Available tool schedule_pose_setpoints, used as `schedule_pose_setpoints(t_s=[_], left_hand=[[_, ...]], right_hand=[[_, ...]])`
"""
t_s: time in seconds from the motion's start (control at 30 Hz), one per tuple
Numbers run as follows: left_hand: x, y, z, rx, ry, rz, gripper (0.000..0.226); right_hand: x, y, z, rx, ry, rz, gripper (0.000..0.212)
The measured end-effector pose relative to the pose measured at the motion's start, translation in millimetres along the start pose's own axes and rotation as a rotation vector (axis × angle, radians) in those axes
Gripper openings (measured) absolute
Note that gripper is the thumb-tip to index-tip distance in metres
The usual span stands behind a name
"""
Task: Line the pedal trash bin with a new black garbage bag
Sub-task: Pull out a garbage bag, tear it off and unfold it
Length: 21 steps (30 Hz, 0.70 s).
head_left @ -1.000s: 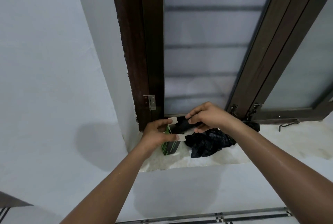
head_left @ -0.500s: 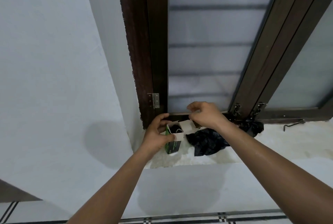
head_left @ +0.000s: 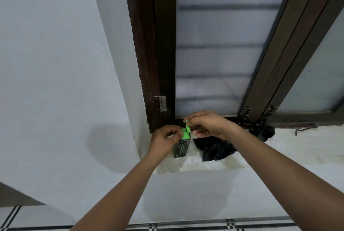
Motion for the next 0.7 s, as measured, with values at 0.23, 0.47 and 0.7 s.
schedule_pose_setpoints(t_s=[0.23,0.47,0.7], left_hand=[[2,-3,-4,-0.073,-0.117,-0.031,0.022],[5,-5,-8,-0.018,-0.034,-0.059,0.057],[9,-3,-12,0.015,-0.040,-0.043,0.062]], right_hand=[[18,10,-11,-0.074,-0.276,0.090,0.008],[34,17,-11,-0.140,-0.456,0.270,0.006],[37,19,-9,-0.256,-0.712,0.375,0.011]])
Point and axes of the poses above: each hand's wrist, its own y-axis towards the middle knuckle, its own x-axis out of the palm, z = x × y, the point moved 4 cm from there along y, towards the middle knuckle, and after that the axes turned 4 degrees about z, right-handed, at the moved point
